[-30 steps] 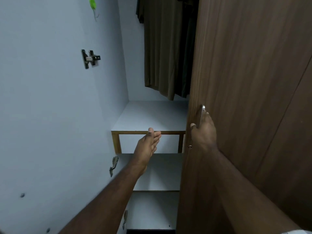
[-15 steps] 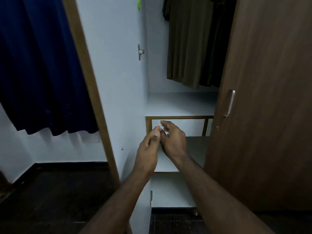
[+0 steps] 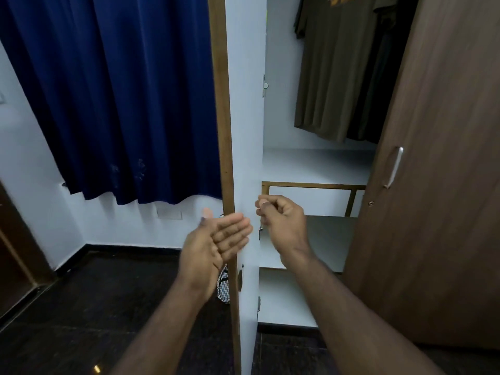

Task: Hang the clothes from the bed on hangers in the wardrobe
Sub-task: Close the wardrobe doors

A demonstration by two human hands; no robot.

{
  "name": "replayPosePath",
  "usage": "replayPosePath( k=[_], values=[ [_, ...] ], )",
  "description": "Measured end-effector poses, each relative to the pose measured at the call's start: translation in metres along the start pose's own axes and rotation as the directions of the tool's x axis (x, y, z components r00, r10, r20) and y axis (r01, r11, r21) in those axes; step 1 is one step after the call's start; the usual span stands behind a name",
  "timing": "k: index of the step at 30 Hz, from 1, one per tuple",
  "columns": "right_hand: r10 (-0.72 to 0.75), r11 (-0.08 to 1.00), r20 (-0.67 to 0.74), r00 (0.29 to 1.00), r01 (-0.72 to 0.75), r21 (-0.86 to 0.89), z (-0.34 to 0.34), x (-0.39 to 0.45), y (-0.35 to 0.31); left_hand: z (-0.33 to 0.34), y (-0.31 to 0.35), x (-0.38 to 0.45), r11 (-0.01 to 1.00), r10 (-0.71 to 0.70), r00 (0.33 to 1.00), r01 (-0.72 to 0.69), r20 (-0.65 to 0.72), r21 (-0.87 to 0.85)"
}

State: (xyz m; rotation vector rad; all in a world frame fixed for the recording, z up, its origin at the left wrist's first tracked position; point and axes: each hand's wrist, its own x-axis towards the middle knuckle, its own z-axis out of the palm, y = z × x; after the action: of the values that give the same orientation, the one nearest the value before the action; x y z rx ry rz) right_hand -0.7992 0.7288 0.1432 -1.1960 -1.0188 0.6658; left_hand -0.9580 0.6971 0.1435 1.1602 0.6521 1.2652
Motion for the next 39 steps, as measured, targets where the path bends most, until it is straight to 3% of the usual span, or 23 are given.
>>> replayPosePath(
  k=[2,6,12,18,25,39],
  values=[
    [0.099,0.981,0.044,0.994,-0.105,0.163,-0.002,-0.006,-0.006,-0.018,0.010,0.004,0.998,0.003,0.995,-0.009,-0.095,-0.061],
    [0.202,0.931,0.167,0.965,-0.242,0.274,-0.007,-0.015,-0.018,-0.036,0.014,0.024,0.999,-0.023,0.972,0.013,-0.234,-0.046],
    [0.330,0.873,0.245,0.911,-0.394,0.288,-0.009,-0.024,-0.021,-0.042,0.005,0.041,0.988,-0.090,0.971,0.115,-0.220,0.106],
    [0.359,0.861,0.276,0.892,-0.430,0.270,-0.011,-0.032,-0.027,-0.036,0.010,0.049,0.976,-0.169,0.968,0.190,-0.185,0.105],
    [0.365,0.868,0.235,0.901,-0.421,0.264,-0.032,-0.030,-0.027,-0.021,0.011,0.054,0.955,-0.234,0.968,0.247,-0.092,0.167],
    [0.367,0.853,-0.053,0.929,-0.313,0.417,-0.163,-0.004,-0.012,0.088,-0.046,0.084,0.932,-0.337,0.923,0.298,0.188,0.209]
  ],
)
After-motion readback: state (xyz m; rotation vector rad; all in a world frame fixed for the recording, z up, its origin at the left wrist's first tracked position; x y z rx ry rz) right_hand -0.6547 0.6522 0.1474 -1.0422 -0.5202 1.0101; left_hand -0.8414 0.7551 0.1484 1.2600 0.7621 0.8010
